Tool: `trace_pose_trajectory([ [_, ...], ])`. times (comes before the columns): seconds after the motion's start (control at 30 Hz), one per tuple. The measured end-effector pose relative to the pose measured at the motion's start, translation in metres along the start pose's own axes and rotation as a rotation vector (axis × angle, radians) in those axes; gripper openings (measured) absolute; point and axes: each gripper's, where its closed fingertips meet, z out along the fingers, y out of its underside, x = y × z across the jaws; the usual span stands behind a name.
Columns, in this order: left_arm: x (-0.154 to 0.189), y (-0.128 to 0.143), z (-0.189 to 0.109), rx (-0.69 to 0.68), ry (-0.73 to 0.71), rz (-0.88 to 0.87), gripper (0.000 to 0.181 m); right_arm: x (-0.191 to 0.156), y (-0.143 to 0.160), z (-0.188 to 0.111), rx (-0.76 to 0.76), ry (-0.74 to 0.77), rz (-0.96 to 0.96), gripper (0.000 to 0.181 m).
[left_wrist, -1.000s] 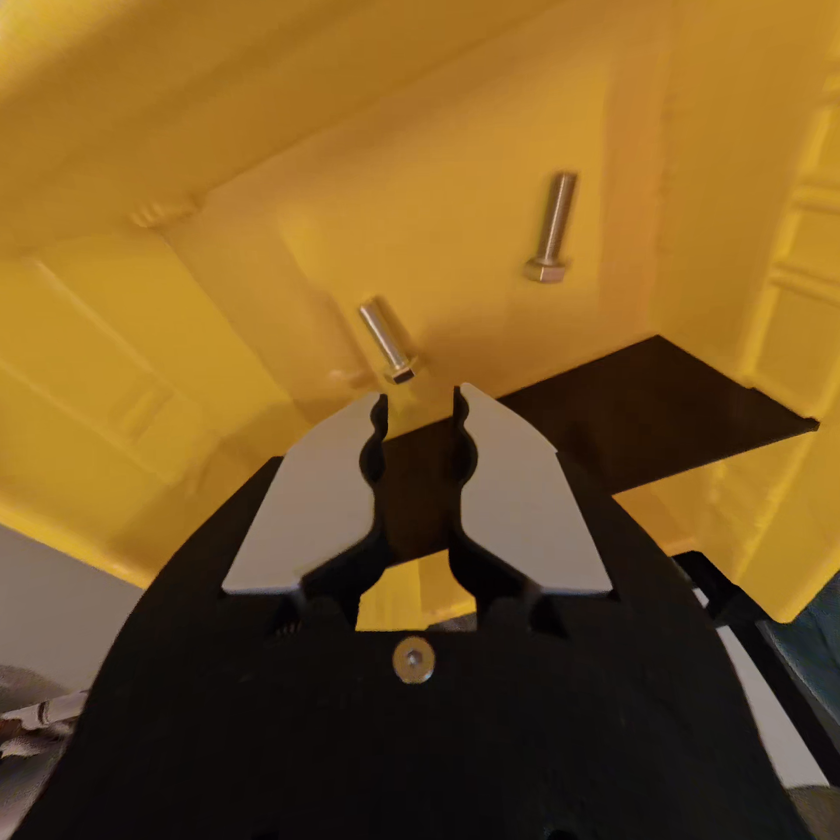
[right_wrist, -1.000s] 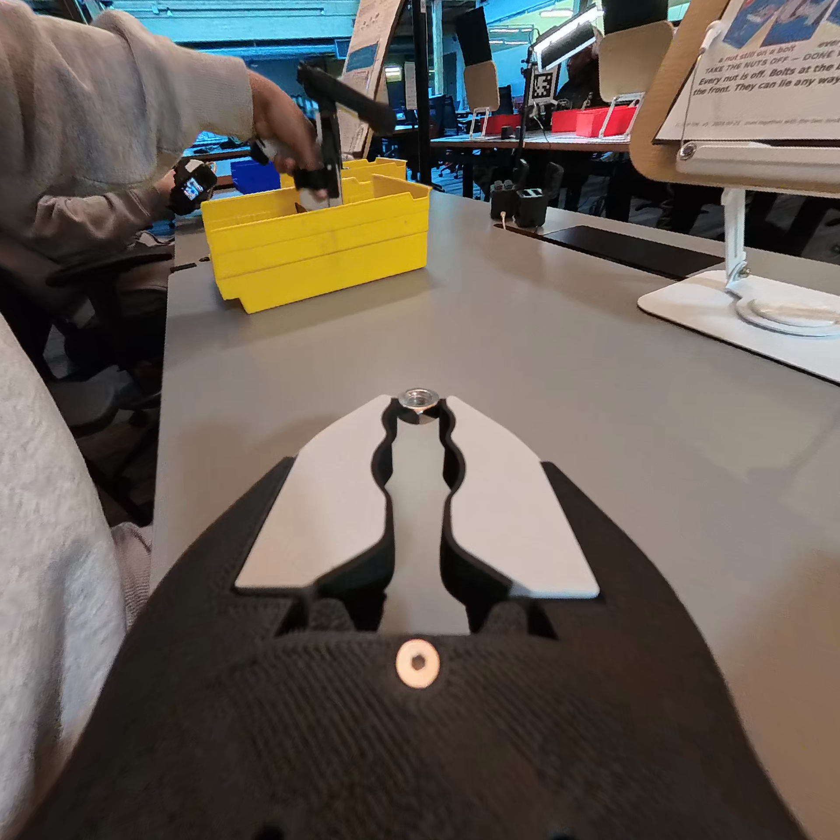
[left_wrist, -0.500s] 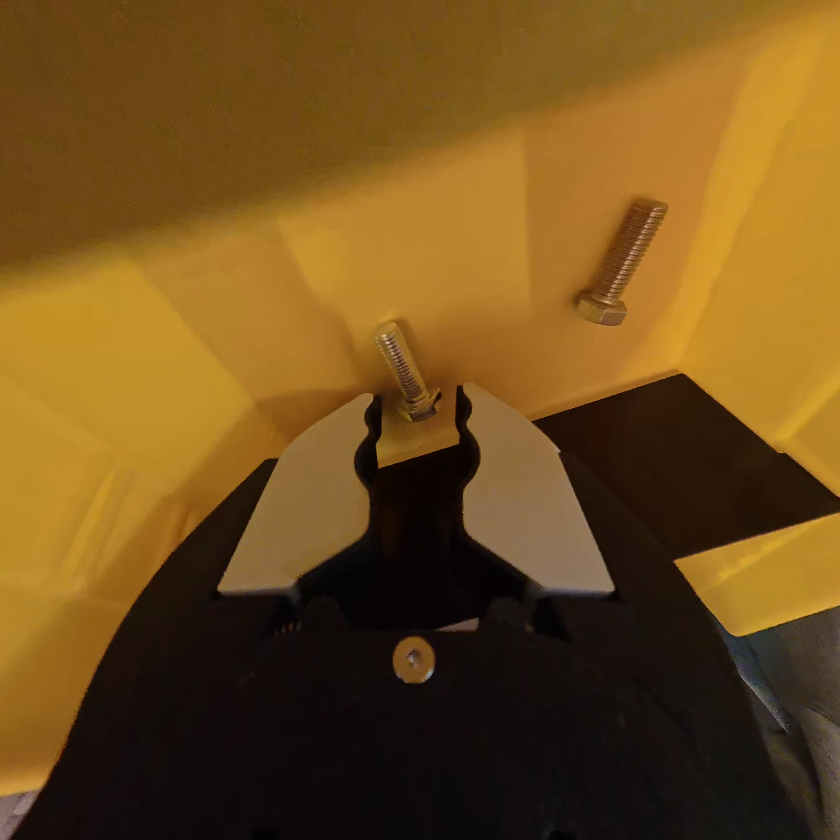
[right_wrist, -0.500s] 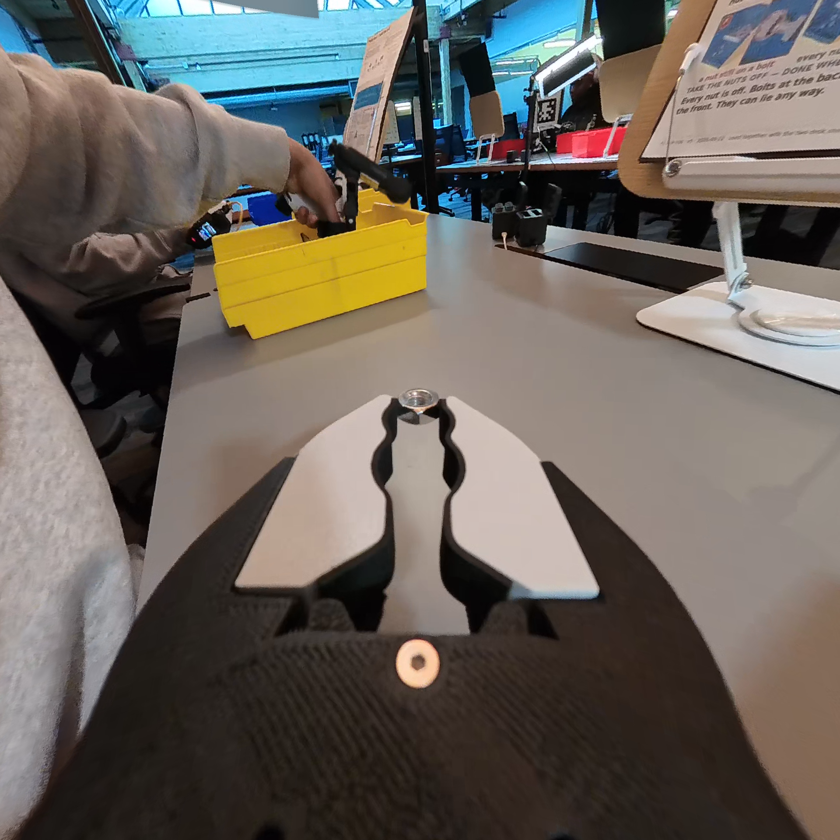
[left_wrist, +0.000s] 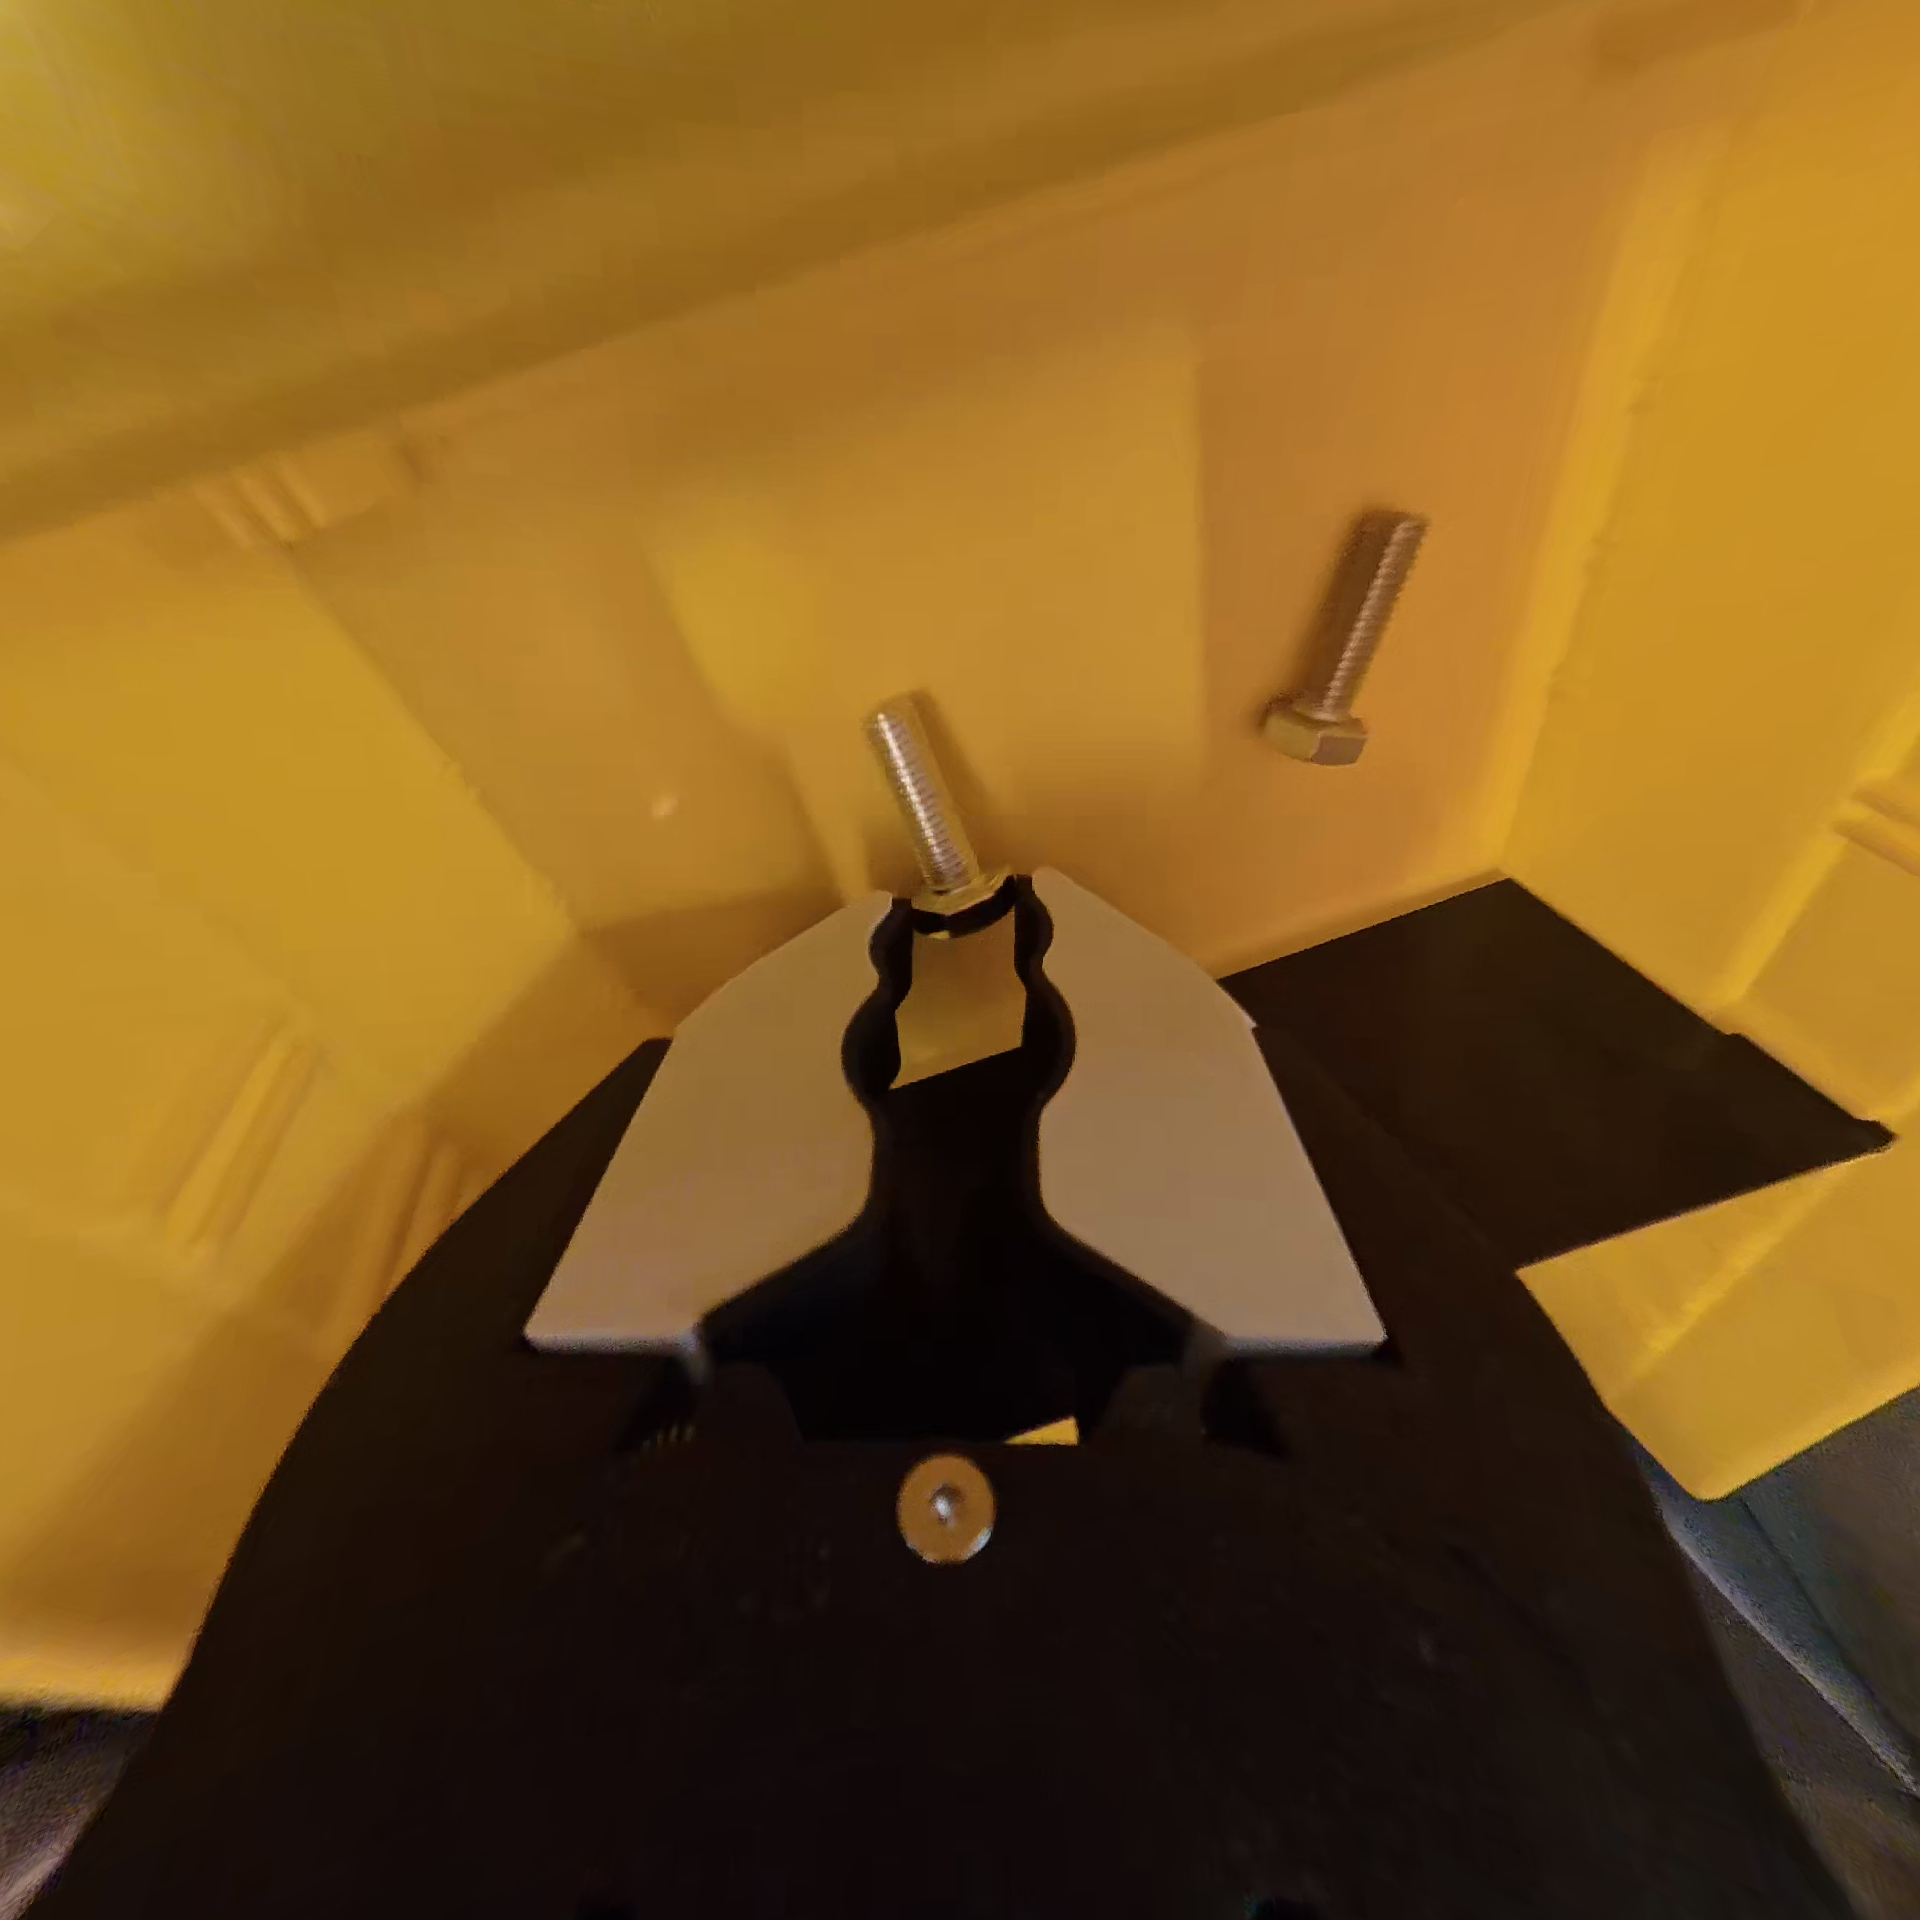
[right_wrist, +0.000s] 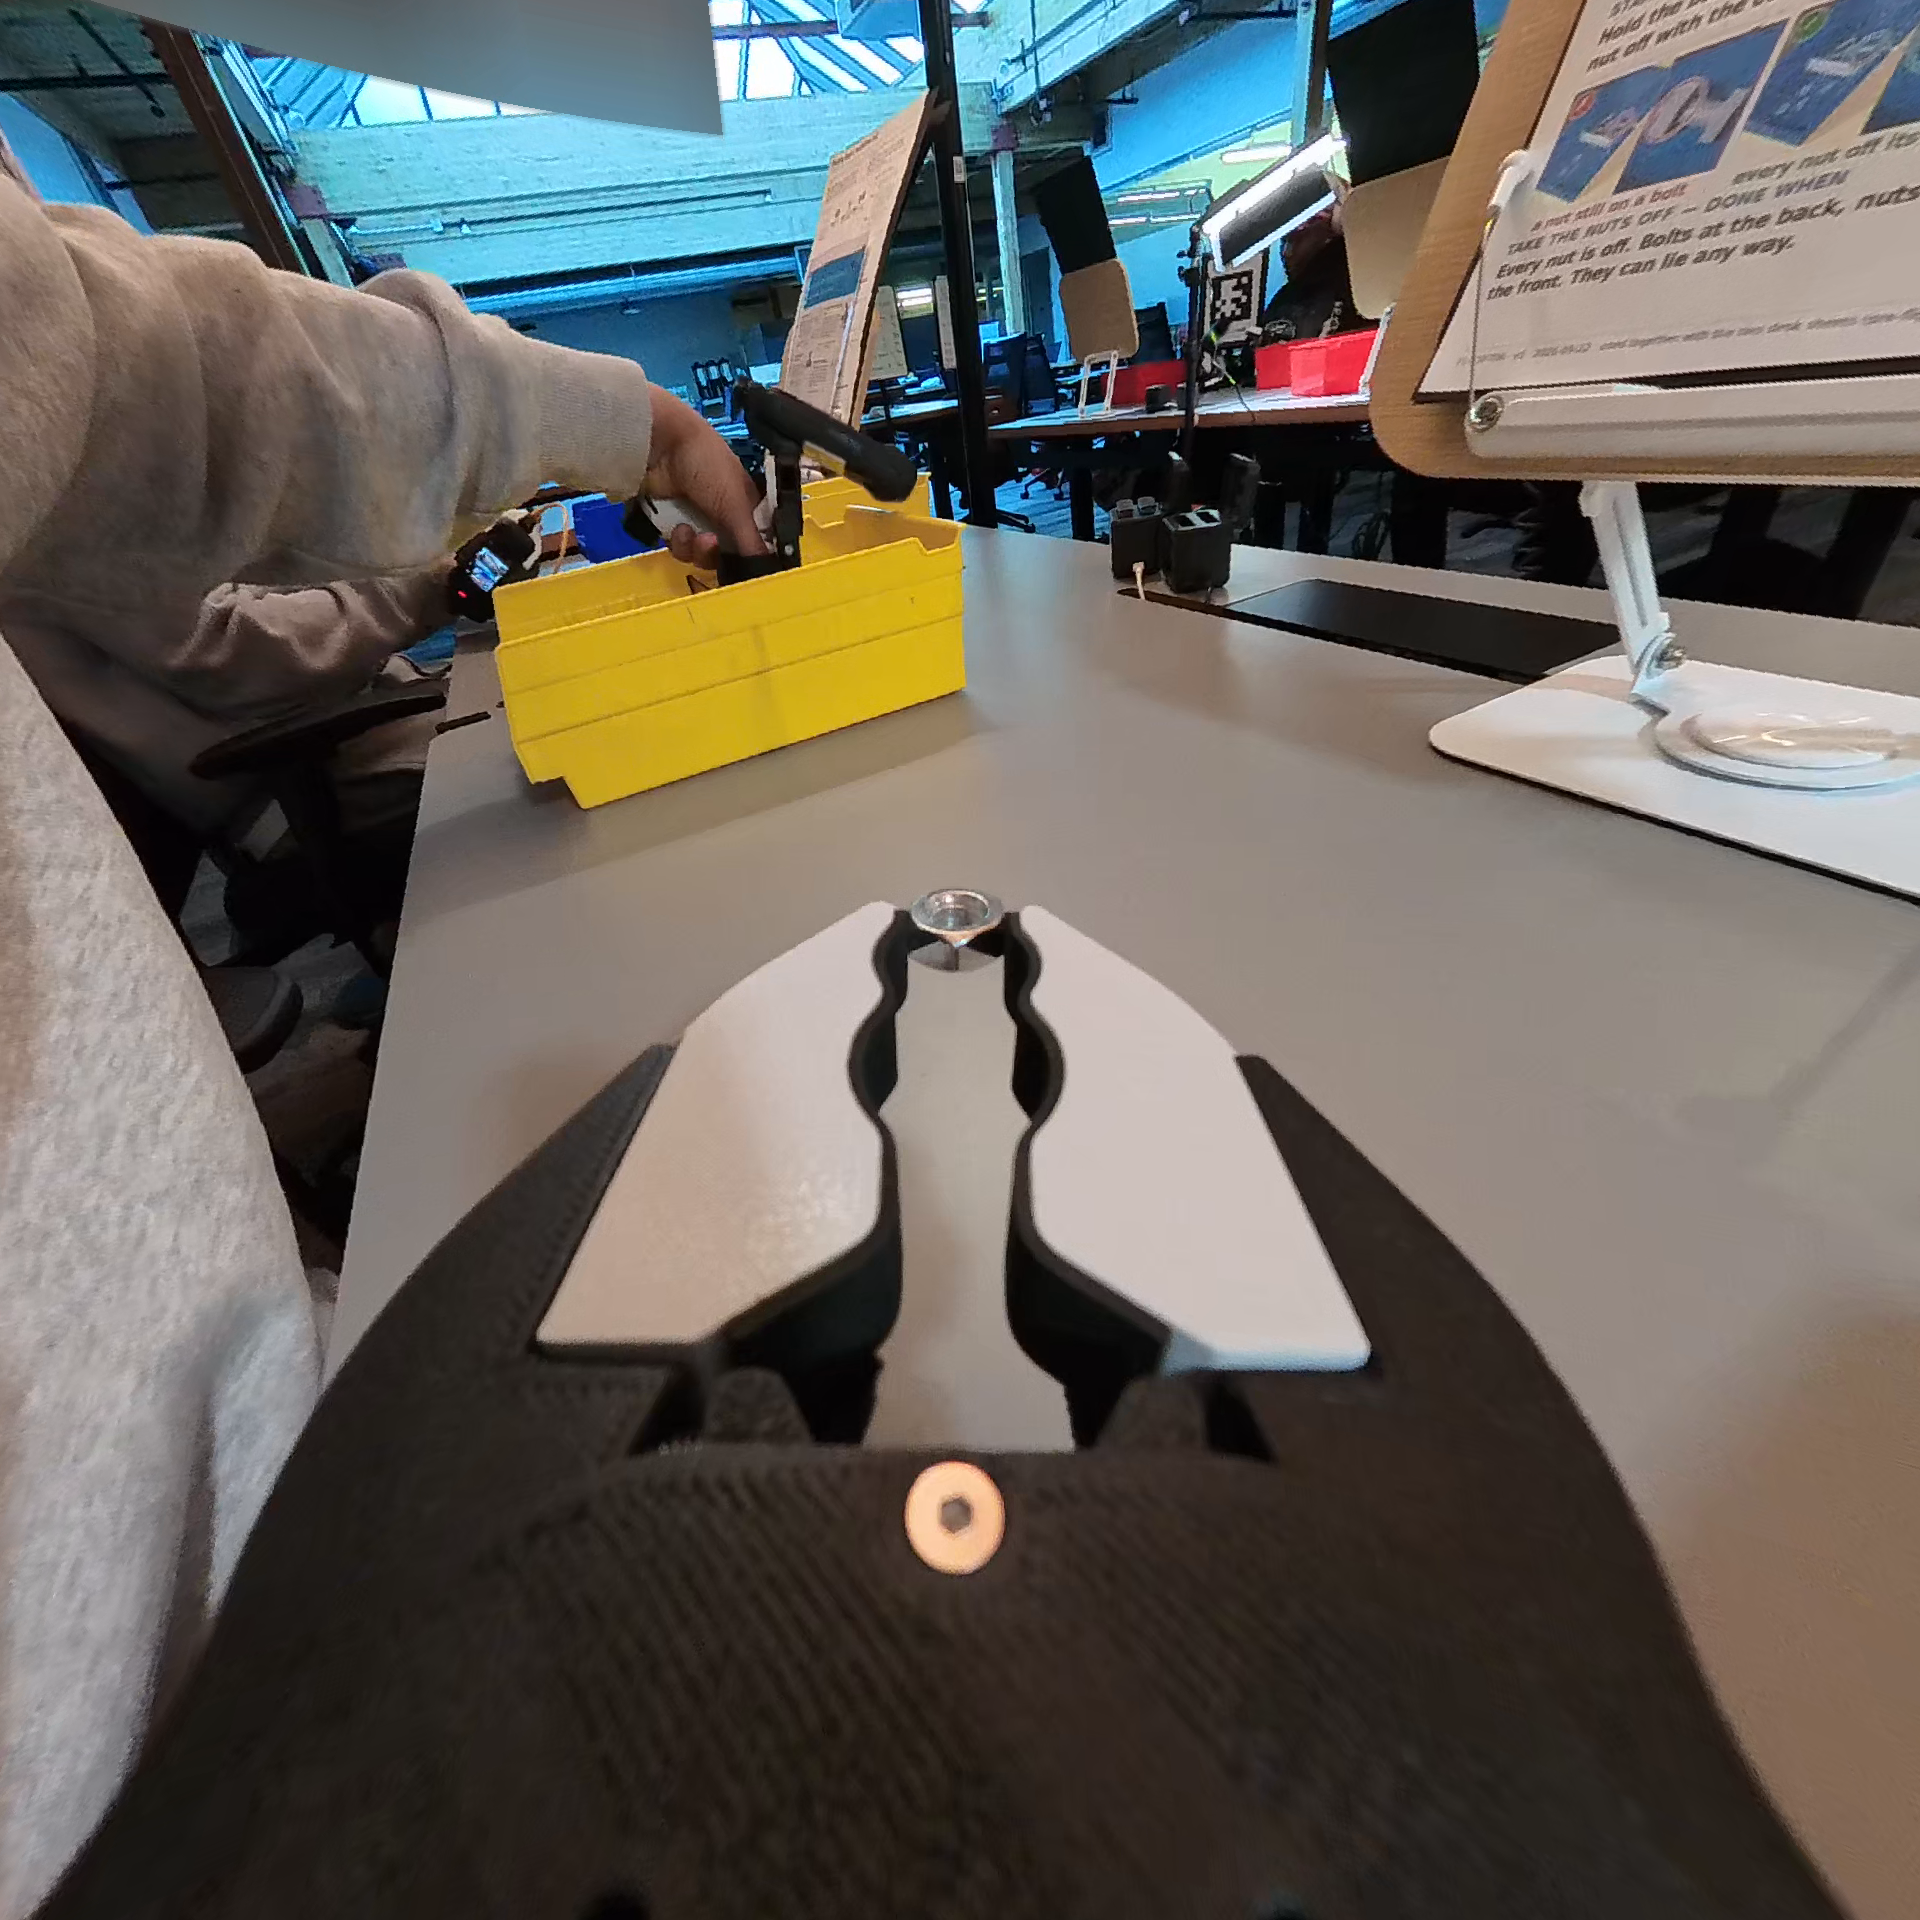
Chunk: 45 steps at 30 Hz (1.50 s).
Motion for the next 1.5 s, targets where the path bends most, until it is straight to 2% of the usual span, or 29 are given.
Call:
trace_pose_trajectory([
  [0.1,0.004,-0.007,-0.017,0.089,-0.014,0.008,0.023,0.000,0.000,-0.002,0.000,0.002,-0.006,0.017],
  [0.23,0.016,-0.008,-0.057,0.220,-0.065,0.035,0.023,-0.004,0.000,-0.007,0.002,-0.001,-0.015,0.017],
  [0.33,0.045,-0.010,-0.095,0.383,-0.055,0.078,0.022,-0.008,-0.001,-0.012,0.013,-0.007,-0.015,0.017],
  [0.47,0.127,-0.019,-0.147,0.728,0.029,0.223,0.022,-0.016,-0.005,-0.018,0.040,-0.023,-0.021,0.017],
  [0.57,0.215,-0.018,-0.174,1.039,0.112,0.357,0.022,-0.023,-0.009,-0.021,0.048,-0.039,-0.042,0.017],
  [0.63,0.278,-0.011,-0.181,1.265,0.149,0.477,0.022,-0.025,-0.012,-0.022,0.058,-0.041,-0.058,0.017],
  [0.73,0.359,0.005,-0.168,1.529,0.200,0.590,0.020,-0.021,-0.010,-0.023,0.059,-0.026,-0.065,0.017],
  [0.83,0.419,0.007,-0.127,1.662,0.353,0.553,0.020,-0.020,-0.021,-0.032,0.115,-0.018,-0.002,0.017],
  [1.0,0.498,0.014,-0.061,1.706,0.611,0.536,0.020,-0.035,-0.057,-0.049,0.192,0.020,-0.063,0.017],
  [1.1,0.539,0.031,-0.034,1.636,0.632,0.686,0.021,-0.046,-0.062,-0.057,0.193,0.054,-0.112,0.017],
  [1.27,0.566,0.056,-0.017,1.611,0.666,0.808,0.020,-0.066,-0.060,-0.068,0.219,0.042,-0.094,0.017],
  [1.5,0.559,0.066,-0.023,1.622,0.762,0.782,0.020,-0.071,-0.049,-0.069,0.191,0.014,-0.063,0.017],
])
